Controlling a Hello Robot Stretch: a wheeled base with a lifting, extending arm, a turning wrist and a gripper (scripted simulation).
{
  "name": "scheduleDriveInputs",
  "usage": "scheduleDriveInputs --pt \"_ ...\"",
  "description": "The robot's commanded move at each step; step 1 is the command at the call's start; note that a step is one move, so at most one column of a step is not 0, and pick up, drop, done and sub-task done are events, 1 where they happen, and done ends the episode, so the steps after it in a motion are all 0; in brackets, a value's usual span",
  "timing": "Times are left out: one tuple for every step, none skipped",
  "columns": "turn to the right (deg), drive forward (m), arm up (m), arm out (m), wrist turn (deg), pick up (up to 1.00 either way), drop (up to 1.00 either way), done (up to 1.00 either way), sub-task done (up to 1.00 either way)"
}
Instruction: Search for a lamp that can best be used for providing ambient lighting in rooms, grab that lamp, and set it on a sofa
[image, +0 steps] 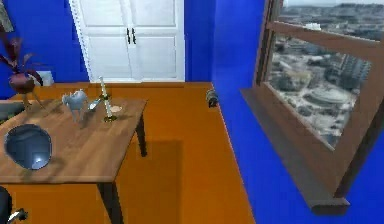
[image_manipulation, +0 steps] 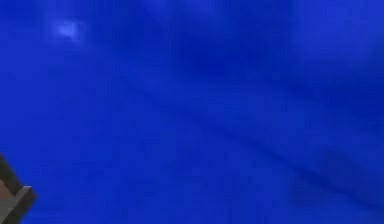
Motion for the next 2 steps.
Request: scheduleDriveInputs --pt "0.0 0.75 0.00 0.00 0.0 0.00 0.00 0.00 0.00" --pt "-45.0 0.00 0.00 0.00 0.0 0.00 0.00 0.00 0.00"
